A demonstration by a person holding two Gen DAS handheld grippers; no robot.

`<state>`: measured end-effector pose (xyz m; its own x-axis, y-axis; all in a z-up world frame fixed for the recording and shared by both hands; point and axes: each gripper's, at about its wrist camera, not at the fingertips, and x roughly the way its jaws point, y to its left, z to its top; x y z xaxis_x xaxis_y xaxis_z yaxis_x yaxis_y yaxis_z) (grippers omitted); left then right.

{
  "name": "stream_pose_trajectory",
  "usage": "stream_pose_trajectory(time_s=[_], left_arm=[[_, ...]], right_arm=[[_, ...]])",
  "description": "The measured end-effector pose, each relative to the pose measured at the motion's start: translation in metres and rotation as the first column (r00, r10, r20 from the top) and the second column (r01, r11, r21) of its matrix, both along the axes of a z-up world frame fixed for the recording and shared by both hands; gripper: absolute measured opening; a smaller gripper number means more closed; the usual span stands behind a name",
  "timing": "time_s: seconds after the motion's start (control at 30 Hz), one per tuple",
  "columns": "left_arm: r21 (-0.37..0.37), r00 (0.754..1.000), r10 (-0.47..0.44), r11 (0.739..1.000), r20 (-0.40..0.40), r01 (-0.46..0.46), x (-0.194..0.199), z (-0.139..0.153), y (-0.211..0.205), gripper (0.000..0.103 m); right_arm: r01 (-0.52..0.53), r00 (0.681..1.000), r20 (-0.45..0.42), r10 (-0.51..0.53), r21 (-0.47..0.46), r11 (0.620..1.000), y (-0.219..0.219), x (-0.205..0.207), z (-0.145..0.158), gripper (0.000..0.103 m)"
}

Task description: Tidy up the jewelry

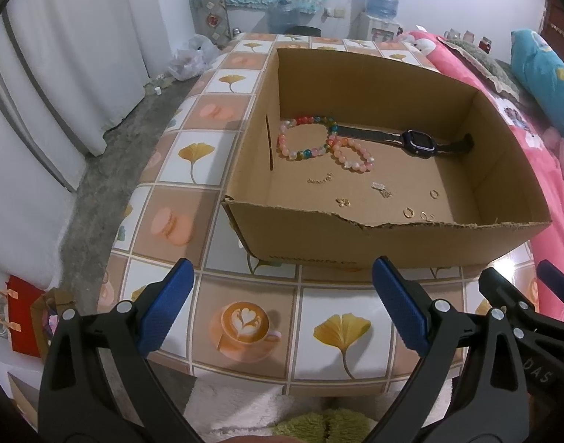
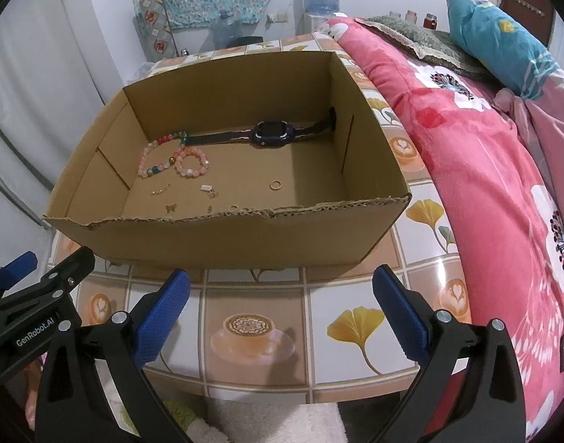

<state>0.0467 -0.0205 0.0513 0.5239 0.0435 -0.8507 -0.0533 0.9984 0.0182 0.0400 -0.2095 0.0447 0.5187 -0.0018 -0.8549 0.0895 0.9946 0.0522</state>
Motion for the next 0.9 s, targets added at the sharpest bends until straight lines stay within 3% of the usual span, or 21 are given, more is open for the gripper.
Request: stream_pose_trajectory(time_s=[0.9], left_arm=[[-0.007,1.000,-0.001,1.000,-0.004,0.001,-0.0006,-0.0003,0.0000,0.094]], right_arm=[[-0.005,1.000,0.008,0.005,-0.013,1.000,-0.0003,0.0003,0.0086,0.096]])
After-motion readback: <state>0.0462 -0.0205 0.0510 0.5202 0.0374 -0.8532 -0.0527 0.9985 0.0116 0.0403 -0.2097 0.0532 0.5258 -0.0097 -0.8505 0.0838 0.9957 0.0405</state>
